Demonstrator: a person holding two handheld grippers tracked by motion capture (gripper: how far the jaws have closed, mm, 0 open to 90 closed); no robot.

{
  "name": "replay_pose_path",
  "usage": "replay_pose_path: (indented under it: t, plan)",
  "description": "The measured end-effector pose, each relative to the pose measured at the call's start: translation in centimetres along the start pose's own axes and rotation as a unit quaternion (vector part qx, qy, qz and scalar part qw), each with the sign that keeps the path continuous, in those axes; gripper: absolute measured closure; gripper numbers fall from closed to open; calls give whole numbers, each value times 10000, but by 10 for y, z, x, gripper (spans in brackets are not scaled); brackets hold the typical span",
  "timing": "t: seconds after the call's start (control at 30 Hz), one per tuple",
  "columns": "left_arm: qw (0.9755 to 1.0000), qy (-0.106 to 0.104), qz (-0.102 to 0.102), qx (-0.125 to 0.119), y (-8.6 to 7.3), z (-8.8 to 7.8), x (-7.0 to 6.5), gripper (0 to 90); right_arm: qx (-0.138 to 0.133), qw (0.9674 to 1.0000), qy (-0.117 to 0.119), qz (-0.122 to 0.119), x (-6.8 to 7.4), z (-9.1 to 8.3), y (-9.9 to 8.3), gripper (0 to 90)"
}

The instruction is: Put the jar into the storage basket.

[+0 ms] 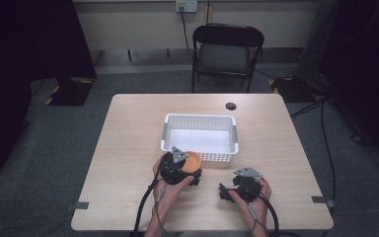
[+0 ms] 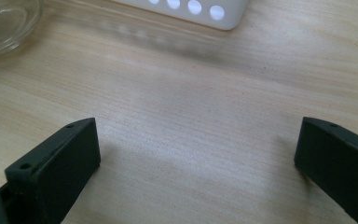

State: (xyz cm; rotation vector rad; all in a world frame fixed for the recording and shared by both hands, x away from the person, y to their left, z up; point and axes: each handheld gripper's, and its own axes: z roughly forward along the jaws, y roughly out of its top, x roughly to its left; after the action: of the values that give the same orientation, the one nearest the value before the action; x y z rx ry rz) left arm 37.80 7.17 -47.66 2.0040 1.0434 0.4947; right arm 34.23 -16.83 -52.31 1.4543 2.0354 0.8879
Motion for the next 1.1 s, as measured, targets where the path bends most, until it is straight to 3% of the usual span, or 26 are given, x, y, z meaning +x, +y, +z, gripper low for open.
replay_pose_path:
  t: [0.43, 0.77, 1.1]
  plan:
    - [9997, 12, 170, 156, 2, 6, -2, 94, -1, 10000, 0, -3, 0, 0, 0, 0]
    - [9996, 27, 190, 219, 4, 6, -1, 96, 0, 10000, 0, 0, 0, 0, 0, 0]
    - [9999, -15, 112, 129, 6, -4, 1, 96, 0, 10000, 0, -1, 0, 0, 0, 0]
